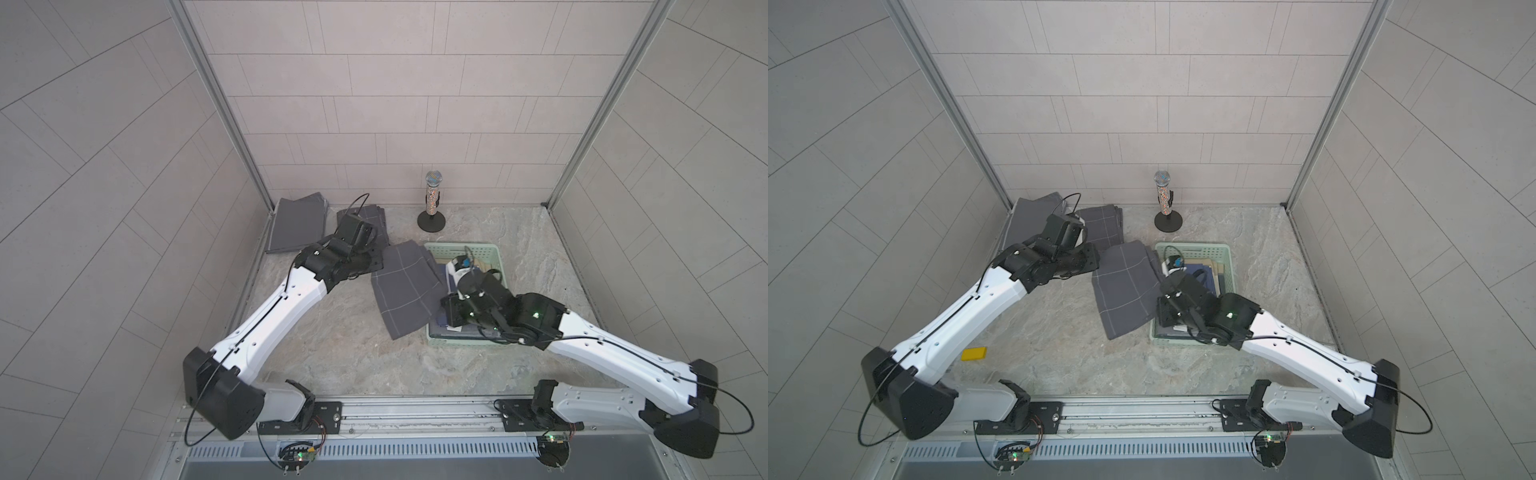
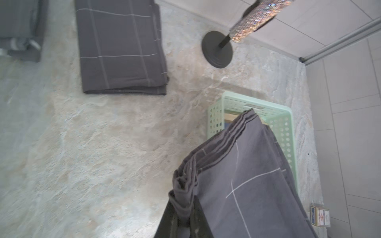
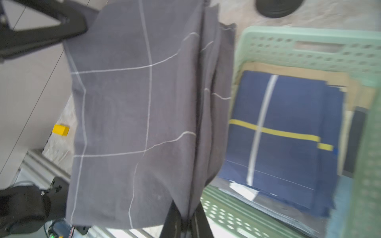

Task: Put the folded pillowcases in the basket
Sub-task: Pick up the pillowcase at the center of the board, then place the pillowcase in the basket.

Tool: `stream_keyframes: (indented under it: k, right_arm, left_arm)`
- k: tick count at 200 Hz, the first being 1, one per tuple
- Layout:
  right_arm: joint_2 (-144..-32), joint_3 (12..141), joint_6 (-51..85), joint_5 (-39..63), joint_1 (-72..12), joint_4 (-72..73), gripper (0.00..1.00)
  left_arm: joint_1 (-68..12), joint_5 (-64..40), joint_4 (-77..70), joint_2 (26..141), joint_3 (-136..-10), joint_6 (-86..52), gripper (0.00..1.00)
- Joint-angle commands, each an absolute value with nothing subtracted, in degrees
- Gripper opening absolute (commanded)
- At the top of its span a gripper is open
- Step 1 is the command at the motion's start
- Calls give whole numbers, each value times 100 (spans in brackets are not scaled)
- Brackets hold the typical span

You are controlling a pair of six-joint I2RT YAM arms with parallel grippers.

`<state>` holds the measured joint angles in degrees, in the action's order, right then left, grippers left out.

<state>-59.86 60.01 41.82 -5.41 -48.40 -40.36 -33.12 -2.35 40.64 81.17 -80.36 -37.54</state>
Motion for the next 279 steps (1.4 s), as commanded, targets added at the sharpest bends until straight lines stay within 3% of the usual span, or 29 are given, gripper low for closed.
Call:
stream_keyframes:
  k: [1,51,117,189,200,209,224,235,251,279]
  right_arm:
    - [-5533,5622,3892,-443,-3952,-4890,0]
    - [-5110,4904,3516,323,-2344,-4880,0]
    - [-5593,4353,3523,542,-2046,-4108,0]
    - [-6506,3876,3359,716,-1488,-3410,0]
    - [-6588,3851,3338,768,-1485,-3368,0]
    - [-6649,3845,3324,787,-1477,-3363,9]
    - [-6649,3832,3296,863,-1470,-3381,30]
    - [-6562,3848,3297,914,-1475,-3458,41]
    - [-6277,3905,3292,963,-1476,-3625,49]
    - [-5528,4176,3307,671,-1477,-4163,56]
  left_arm:
    - [-3774,-105,3897,8914,-8712,-3814,0]
    - [-4258,-348,3722,10946,-10490,-3729,0]
    - [-4275,-211,4476,12918,-12579,-3129,0]
    - [-4095,-248,4677,13890,-13045,-3463,0]
    - [-4069,-208,4839,14016,-13201,-3471,4]
    - [-4045,-190,4993,14100,-13339,-3467,12]
    - [-4044,-138,5192,14144,-13530,-3455,40]
    - [-4039,-175,5220,14109,-13603,-3396,52]
    - [-4043,-314,5166,13932,-13648,-3300,58]
    - [-4112,-442,5191,13379,-13638,-3133,59]
